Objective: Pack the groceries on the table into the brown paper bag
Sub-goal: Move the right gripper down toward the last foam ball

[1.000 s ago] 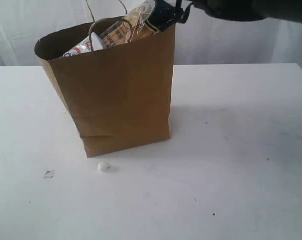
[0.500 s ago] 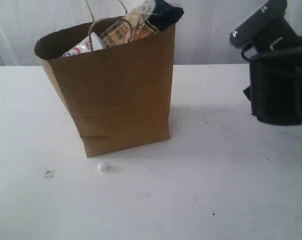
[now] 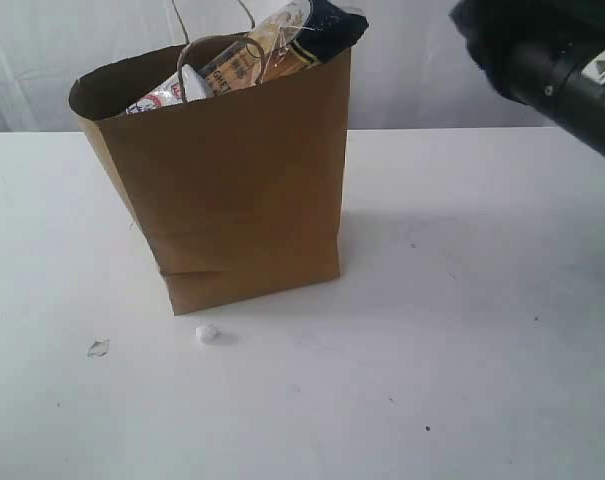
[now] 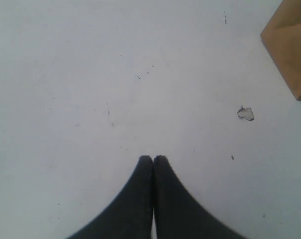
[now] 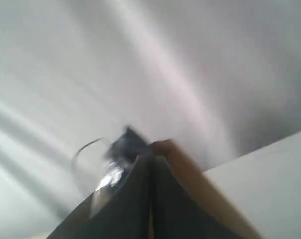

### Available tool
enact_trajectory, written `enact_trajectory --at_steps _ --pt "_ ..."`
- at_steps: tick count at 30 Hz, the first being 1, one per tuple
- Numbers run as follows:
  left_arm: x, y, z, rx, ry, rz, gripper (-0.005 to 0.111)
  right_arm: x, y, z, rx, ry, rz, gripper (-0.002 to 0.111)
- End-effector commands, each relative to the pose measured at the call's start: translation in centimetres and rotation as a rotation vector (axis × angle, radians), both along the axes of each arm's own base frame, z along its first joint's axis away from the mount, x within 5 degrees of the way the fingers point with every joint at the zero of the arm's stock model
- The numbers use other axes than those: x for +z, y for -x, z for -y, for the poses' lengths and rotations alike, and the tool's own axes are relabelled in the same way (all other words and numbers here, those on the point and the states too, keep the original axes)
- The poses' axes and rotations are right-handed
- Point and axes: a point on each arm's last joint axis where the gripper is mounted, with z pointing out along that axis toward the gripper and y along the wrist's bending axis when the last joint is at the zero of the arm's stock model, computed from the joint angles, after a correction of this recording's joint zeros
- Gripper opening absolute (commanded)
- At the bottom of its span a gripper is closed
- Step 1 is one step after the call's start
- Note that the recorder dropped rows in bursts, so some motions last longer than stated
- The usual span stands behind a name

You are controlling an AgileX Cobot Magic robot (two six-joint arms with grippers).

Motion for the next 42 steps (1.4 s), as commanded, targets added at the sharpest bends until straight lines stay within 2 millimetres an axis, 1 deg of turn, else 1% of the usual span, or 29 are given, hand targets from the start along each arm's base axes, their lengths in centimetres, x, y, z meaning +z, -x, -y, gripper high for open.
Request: enact_trajectory --at_steps 1,2,4,7,10,13,15,17,20,21,22,24,25,26,27,28,29,30,31,32,33,35,37,39,42 --pt "-0.7 0.1 0.1 -0.004 0.013 -0.036 0.0 -1.1 1.4 -1.4 0.36 0.081 -0.094 0.0" --pt "-0.7 0.1 0.1 -0.004 0.013 -0.036 0.0 -1.7 1.7 -1.7 0.42 0.134 -0.136 0.0" --pt "-0.7 0.1 0.1 -0.004 0.013 -0.036 0.0 -2.5 2.2 -1.9 0.483 0.243 -0.171 0.0" --pt "-0.7 0.1 0.1 -0.004 0.013 -0.036 0.0 -3.2 2.8 -2.4 0.583 0.292 -0.225 0.0" --pt "-0.7 0.1 0.1 -0.004 0.013 -0.036 0.0 -3.2 3.3 -3.6 0.66 0.327 -0.222 0.0" --pt "-0.6 0.1 0.1 -0.004 0.011 -0.034 0.0 -3.1 3.1 -5.1 0.67 0.421 -0.191 0.0" --pt "-0.6 0.1 0.1 -0.004 0.011 -0.034 0.0 -2.9 2.4 -5.3 0.607 0.502 -0.154 0.0" --pt "-0.6 0.1 0.1 -0.004 0.011 -0.034 0.0 -2.9 1.5 -4.6 0.49 0.607 -0.102 0.0" --pt "-0.6 0.1 0.1 -0.004 0.011 -0.034 0.0 -3.1 0.0 -2.5 0.228 0.769 -0.074 0.0" --pt "-0.6 0.1 0.1 -0.004 0.011 -0.034 0.0 -3.4 -0.2 -2.0 0.183 0.854 -0.061 0.0" --pt "-0.6 0.1 0.1 -0.004 0.011 -0.034 0.0 -3.8 -0.5 -1.3 0.126 0.976 -0.044 0.0" --pt "-0.6 0.1 0.1 -0.004 0.011 -0.034 0.0 -5.3 -1.1 0.3 0.0 1.262 -0.058 0.0" --pt "-0.6 0.1 0.1 -0.004 0.011 -0.034 0.0 -6.4 -1.5 1.5 -0.087 1.442 -0.1 0.0" --pt "-0.6 0.1 0.1 -0.004 0.011 -0.034 0.0 -7.7 -2.0 2.7 -0.164 1.594 -0.196 0.0" --pt "-0.6 0.1 0.1 -0.004 0.011 -0.034 0.0 -8.8 -2.2 4.0 -0.199 1.709 -0.325 0.0" --pt "-0.6 0.1 0.1 -0.004 0.011 -0.034 0.0 -9.7 -2.1 4.7 -0.189 1.755 -0.462 0.0" --pt "-0.6 0.1 0.1 -0.004 0.011 -0.034 0.0 -10.5 -1.7 5.0 -0.13 1.774 -0.611 0.0" --pt "-0.6 0.1 0.1 -0.004 0.011 -0.034 0.0 -11.1 -1.1 4.9 -0.032 1.737 -0.726 0.0" --pt "-0.6 0.1 0.1 -0.004 0.011 -0.034 0.0 -11.4 -0.7 4.3 0.083 1.709 -0.774 0.0" --pt "-0.6 0.1 0.1 -0.004 0.011 -0.034 0.0 -11.6 -0.1 3.5 0.206 1.636 -0.808 0.0" --pt "-0.6 0.1 0.1 -0.004 0.011 -0.034 0.0 -11.5 0.4 2.5 0.314 1.551 -0.807 0.0" --pt "-0.6 0.1 0.1 -0.004 0.011 -0.034 0.0 -11.0 1.1 0.4 0.442 1.418 -0.751 0.0" --pt "-0.6 0.1 0.1 -0.004 0.011 -0.034 0.0 -10.2 1.7 -1.8 0.519 1.335 -0.677 0.0" --pt "-0.6 0.1 0.1 -0.004 0.011 -0.034 0.0 -9.5 2.2 -4.1 0.569 1.315 -0.583 0.0" --pt "-0.6 0.1 0.1 -0.004 0.011 -0.034 0.0 -9.1 2.7 -7.7 0.641 1.298 -0.456 0.0"
